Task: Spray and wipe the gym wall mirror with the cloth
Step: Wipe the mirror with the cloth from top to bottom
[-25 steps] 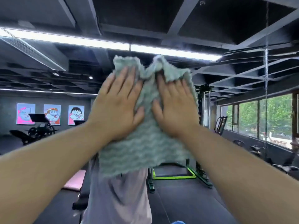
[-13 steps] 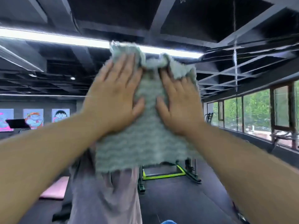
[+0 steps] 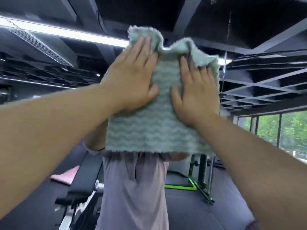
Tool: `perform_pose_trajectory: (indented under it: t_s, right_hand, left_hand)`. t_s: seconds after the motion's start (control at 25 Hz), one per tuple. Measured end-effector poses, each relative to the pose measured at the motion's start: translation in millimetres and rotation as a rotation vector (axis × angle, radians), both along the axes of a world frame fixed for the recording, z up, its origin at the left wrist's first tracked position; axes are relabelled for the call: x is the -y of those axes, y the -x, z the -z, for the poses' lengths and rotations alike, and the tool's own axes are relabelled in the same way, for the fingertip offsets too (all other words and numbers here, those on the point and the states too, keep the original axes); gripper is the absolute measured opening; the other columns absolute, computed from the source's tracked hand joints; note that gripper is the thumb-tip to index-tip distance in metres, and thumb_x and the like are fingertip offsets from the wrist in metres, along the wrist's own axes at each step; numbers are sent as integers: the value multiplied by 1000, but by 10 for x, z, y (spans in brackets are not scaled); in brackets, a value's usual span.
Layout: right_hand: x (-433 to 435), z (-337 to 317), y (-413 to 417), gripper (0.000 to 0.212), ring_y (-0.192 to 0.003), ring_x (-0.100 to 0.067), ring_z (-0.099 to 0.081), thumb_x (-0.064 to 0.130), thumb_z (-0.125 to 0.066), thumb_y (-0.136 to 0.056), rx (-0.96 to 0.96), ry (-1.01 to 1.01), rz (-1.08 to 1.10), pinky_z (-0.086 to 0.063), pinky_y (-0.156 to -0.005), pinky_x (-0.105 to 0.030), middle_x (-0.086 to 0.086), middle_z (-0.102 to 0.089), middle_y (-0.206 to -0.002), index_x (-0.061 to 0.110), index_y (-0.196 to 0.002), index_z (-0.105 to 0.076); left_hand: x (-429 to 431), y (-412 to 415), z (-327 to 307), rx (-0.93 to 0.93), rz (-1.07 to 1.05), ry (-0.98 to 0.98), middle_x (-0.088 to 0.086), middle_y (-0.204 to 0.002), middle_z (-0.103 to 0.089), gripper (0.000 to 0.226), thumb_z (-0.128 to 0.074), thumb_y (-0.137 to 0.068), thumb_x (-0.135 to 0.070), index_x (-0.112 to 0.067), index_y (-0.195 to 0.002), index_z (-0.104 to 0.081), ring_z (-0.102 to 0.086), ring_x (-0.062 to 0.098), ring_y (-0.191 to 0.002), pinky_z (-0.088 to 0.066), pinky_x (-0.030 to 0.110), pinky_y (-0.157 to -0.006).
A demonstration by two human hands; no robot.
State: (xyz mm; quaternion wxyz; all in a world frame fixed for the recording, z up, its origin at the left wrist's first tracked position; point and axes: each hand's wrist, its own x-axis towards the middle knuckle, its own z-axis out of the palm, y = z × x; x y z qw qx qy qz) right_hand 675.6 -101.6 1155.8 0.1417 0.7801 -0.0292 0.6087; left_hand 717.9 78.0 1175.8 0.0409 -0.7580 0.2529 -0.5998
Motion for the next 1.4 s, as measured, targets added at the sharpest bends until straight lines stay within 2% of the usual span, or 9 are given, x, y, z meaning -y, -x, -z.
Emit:
perform_pose_trajectory:
  t_s: [0.12, 0.24, 0.4, 0.6, 0.68, 0.84, 0.92, 1.2, 1.4]
  right_hand:
    - [-5, -656, -36, 70, -149, -24, -3, 44, -20, -92, 48, -48, -63, 2, -121, -37, -5, -1, -163, 21, -156, -4]
    - [19, -68, -51, 65, -149, -21, -4, 39, -20, -94, 86, -79, -111, 2, -121, -35, -5, -4, -163, 19, -156, -9]
    - [73, 692, 40, 64, -144, -33, -25, 36, -22, -94, -11, -51, -110, -6, -121, -41, -12, -28, -157, 13, -153, -22]
    - [-425, -646, -176, 56, -148, -20, -9, 32, -19, -102, 46, -38, -167, 4, -121, -34, -2, -14, -162, 19, -155, -9]
    - [-612, -727, -282, 56, -149, -16, -1, 33, -18, -102, 99, -92, -186, 5, -121, -34, 0, -4, -163, 19, -155, -6]
    - [-876, 407, -313, 57, -147, -26, -18, 32, -25, -99, 133, -80, -170, -1, -120, -37, -9, -23, -159, 14, -153, -21]
    - [-1028, 475, -295, 58, -146, -29, -20, 35, -25, -100, 51, -81, -117, 1, -119, -38, -9, -26, -158, 15, -154, -18]
    - [-1884, -841, -689, 58, -149, -19, -4, 35, -18, -101, 125, -92, -110, 4, -121, -35, 1, -4, -163, 21, -156, -4]
    - [-2007, 335, -659, 57, -145, -26, -23, 34, -24, -100, 133, -76, -121, -6, -121, -39, -5, -24, -159, 18, -154, -19]
  left_hand:
    - [286, 125, -674, -155, 58, 295, 25, -159, 1, 71, -31, -93, -38, 2, -150, -15, 3, 33, -149, -4, 43, -121]
    - [581, 35, -122, 28, 148, 424, 24, -158, -12, 64, -29, -91, -32, -3, -148, -29, -7, 32, -148, -5, 43, -121]
    - [532, -20, 810, 134, 224, 176, 22, -154, -27, 60, -34, -91, -29, -1, -145, -38, -24, 32, -145, -16, 45, -120]
    - [-53, -218, -639, 73, 59, 287, 23, -159, -13, 70, -16, -91, -37, -1, -151, -17, -8, 30, -149, -5, 41, -121]
    - [-205, -276, -827, 84, 46, 340, 22, -159, -9, 67, -16, -94, -37, -4, -153, -16, -6, 29, -149, -4, 41, -121]
    - [-360, -332, 291, 172, 117, 262, 19, -159, -15, 61, -23, -96, -32, -4, -151, -24, -12, 28, -148, -10, 43, -121]
    - [-644, -372, 546, 161, 102, 128, 17, -160, -14, 64, -21, -95, -34, -4, -151, -22, -11, 26, -149, -9, 42, -121]
    - [-1459, -753, -919, 177, 75, 321, 22, -159, -8, 70, -16, -91, -39, -6, -153, -15, -7, 31, -149, -6, 43, -121]
    - [-1557, -712, 139, 149, 126, 238, 21, -160, -7, 67, -19, -94, -37, -6, -153, -14, -5, 30, -149, -3, 43, -121]
